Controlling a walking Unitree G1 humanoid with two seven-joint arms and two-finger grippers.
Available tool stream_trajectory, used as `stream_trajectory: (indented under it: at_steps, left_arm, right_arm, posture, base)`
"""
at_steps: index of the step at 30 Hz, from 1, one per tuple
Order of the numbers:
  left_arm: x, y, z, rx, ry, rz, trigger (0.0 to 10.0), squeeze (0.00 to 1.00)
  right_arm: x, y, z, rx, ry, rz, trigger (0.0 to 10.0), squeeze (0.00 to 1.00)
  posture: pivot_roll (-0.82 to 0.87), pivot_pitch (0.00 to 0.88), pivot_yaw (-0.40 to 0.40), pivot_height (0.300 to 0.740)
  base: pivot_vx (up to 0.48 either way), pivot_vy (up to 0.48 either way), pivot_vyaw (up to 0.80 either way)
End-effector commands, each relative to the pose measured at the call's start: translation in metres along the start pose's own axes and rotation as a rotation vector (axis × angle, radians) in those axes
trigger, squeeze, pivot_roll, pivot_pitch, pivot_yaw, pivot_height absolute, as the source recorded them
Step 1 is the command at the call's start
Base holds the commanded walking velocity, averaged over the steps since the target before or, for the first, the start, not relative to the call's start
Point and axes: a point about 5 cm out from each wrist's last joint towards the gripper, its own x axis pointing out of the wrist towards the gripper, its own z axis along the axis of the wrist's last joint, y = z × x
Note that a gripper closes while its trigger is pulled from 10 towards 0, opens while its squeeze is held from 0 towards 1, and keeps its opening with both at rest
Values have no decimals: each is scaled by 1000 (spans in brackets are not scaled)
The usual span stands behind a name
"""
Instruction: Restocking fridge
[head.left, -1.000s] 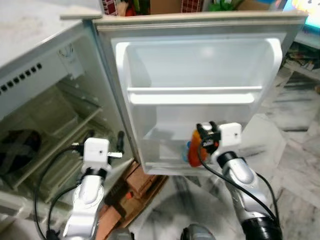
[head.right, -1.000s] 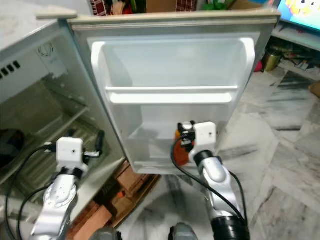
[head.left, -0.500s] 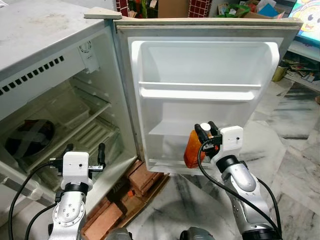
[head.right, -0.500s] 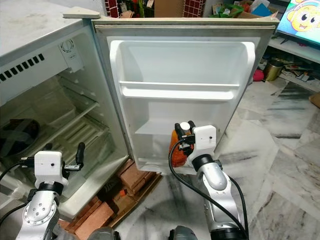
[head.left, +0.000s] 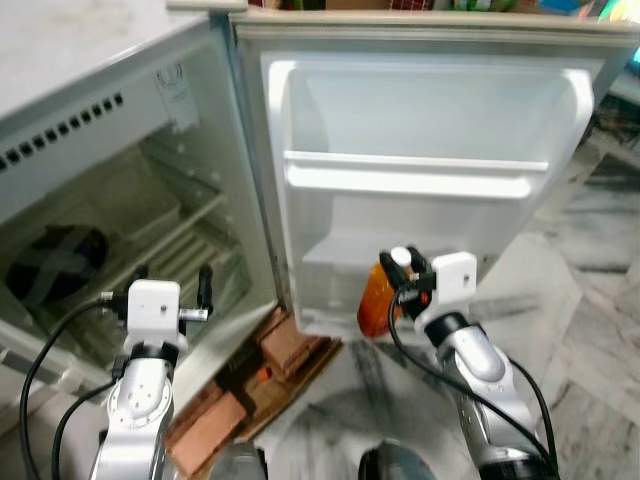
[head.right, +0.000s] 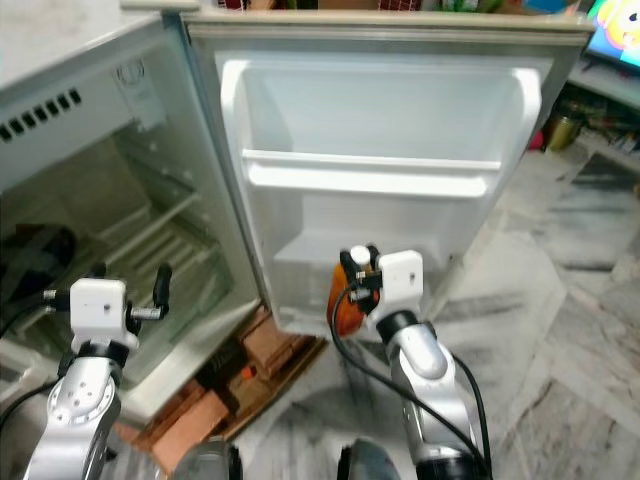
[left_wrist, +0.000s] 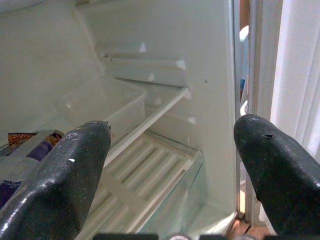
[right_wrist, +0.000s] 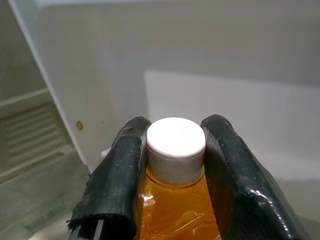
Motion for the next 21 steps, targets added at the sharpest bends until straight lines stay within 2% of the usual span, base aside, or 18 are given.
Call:
stream_trajectory:
  at_steps: [1,6,21]
  left_arm:
    - [0,5,-5,15,34,12,10000,0]
    - [2,5,-5,19,29,17,10000,0]
    - [8,2,-1,8,11,8,10000,0]
  right_arm:
    - [1,-1,6,-3,-27,-1,10000,0]
    - [2,0,7,-1,-33,9,10000,0]
    - [12,4,11,-11,-54,25,10000,0]
  posture:
    - [110,80,14,670]
    - [110,80,15,643]
    - [111,77,20,643]
  base:
    - [0,0,0]
    - [0,0,0]
    - [0,0,0]
